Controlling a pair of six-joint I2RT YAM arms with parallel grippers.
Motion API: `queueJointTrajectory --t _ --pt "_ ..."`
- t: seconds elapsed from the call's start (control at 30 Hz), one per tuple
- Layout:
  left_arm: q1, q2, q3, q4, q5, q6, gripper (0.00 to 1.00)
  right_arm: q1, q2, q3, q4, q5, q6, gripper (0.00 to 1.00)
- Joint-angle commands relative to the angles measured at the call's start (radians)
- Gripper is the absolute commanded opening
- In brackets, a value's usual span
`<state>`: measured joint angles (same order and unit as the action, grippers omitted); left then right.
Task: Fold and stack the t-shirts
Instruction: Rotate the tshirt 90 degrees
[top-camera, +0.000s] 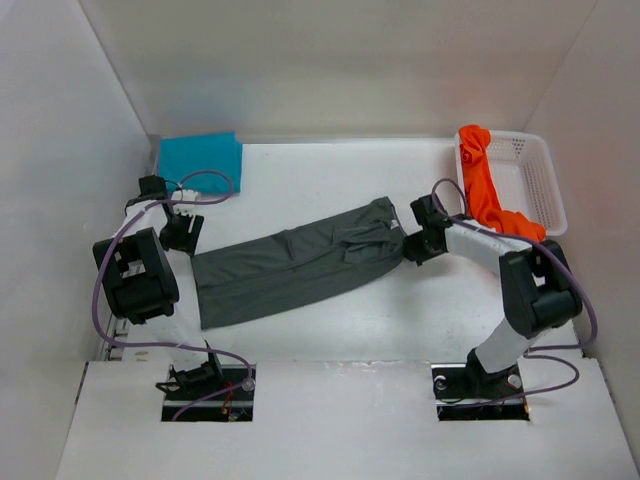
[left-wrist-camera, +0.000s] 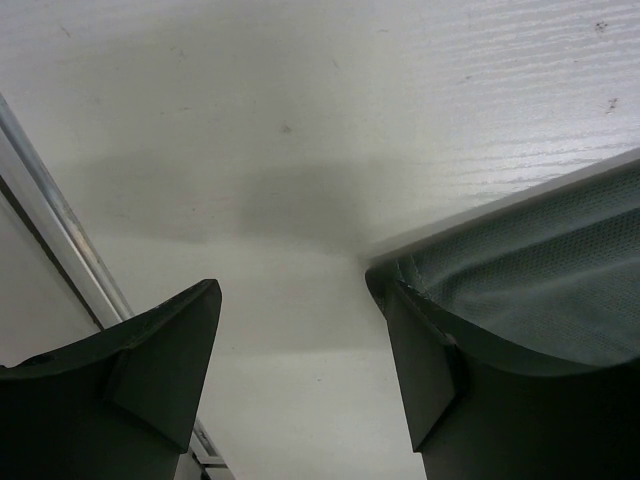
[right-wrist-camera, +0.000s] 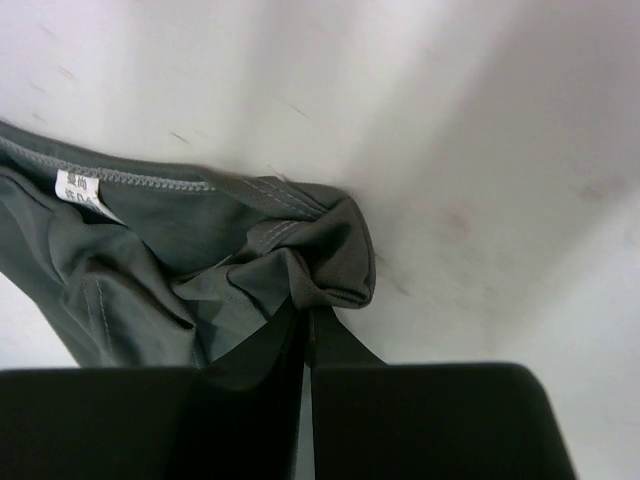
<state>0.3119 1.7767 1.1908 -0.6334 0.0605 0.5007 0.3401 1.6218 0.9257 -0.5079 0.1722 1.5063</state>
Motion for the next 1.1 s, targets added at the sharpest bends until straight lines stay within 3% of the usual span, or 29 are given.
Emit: queueJointTrajectory --t 0.0,0.13,0.27,0.47,0.73,0.87,1.0,1.07 --pt "-0.007 -0.014 0.03 -0.012 0.016 -0.008 0.66 -0.055 0.07 0.106 0.06 -0.042 -0.089 0.05" --pt "-0.015 -0.016 0.039 -0.026 0.016 -0.008 0.66 -0.085 0.182 0.275 0.057 -0.062 -0.185 0.05" --pt "-0.038 -0.014 0.043 -0.038 0.016 -0.011 0.66 -0.095 0.347 0.549 0.013 -0.057 -0.3 0.05" --pt "-0.079 -0.01 0.027 -0.055 0.01 -0.016 0.66 -0.098 0.506 0.815 -0.049 -0.004 -0.368 0.05" --pt "-0.142 0.035 0.073 -0.087 -0.002 -0.04 0.65 -0.135 0.801 1.261 -0.144 -0.166 -0.511 0.06" --pt "-0.174 0.044 0.092 -0.107 -0.002 -0.05 0.65 -0.157 0.889 1.406 -0.205 -0.16 -0.593 0.22" --pt "-0.201 0.043 0.095 -0.117 0.004 -0.054 0.65 -0.172 0.839 1.382 -0.187 -0.131 -0.753 0.53" --pt "-0.213 0.038 0.089 -0.118 0.009 -0.06 0.66 -0.168 0.775 1.331 -0.166 -0.134 -0.855 0.6"
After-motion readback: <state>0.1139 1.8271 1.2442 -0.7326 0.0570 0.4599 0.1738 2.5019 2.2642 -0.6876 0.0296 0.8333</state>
